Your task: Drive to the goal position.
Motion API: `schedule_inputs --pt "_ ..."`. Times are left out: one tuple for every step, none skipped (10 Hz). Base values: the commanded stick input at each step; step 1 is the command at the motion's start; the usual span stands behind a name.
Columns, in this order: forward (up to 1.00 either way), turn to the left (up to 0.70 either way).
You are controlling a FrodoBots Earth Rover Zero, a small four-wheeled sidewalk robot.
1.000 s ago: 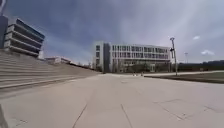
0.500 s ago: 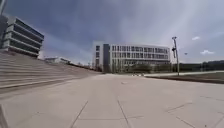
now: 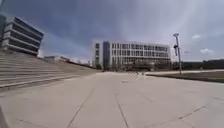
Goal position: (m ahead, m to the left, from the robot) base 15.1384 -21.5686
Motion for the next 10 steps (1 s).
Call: schedule_inputs --pt "0.70 0.00" --pt "0.70 0.00" --pt "0.70 0.00" --pt "0.70 0.00" --pt "0.70 0.00" --pt "0.70 0.00" --pt "0.70 0.00" --pt "0.70 0.00" --pt "0.70 0.00" --pt "0.70 0.00"
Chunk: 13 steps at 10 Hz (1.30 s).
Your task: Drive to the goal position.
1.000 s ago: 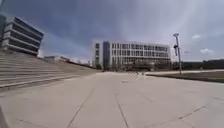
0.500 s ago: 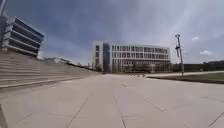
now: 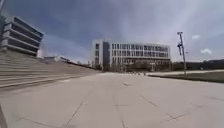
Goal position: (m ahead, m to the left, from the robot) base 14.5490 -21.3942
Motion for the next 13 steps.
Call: schedule_inputs --pt "0.70 0.00" --pt "0.70 0.00" --pt "0.70 0.00" --pt "0.70 0.00" --pt "0.70 0.00" --pt "0.70 0.00" --pt "0.70 0.00" --pt "0.70 0.00" --pt "0.70 0.00" --pt "0.70 0.00" --pt "0.70 0.00" --pt "0.70 0.00" --pt "0.70 0.00"
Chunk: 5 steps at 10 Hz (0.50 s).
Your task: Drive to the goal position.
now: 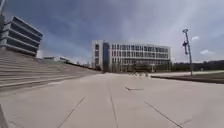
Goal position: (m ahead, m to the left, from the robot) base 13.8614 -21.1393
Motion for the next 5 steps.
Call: schedule_inputs --pt "0.70 0.00" --pt "0.70 0.00" --pt "0.70 0.00" --pt "0.70 0.00" --pt "0.70 0.00"
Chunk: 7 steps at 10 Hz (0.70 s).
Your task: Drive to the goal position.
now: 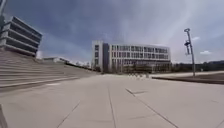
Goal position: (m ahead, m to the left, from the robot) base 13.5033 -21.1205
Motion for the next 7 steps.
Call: schedule_inputs --pt "0.70 0.00" --pt "0.70 0.00" --pt "0.70 0.00" --pt "0.70 0.00" --pt "0.70 0.00" --pt "0.70 0.00" --pt "0.70 0.00"
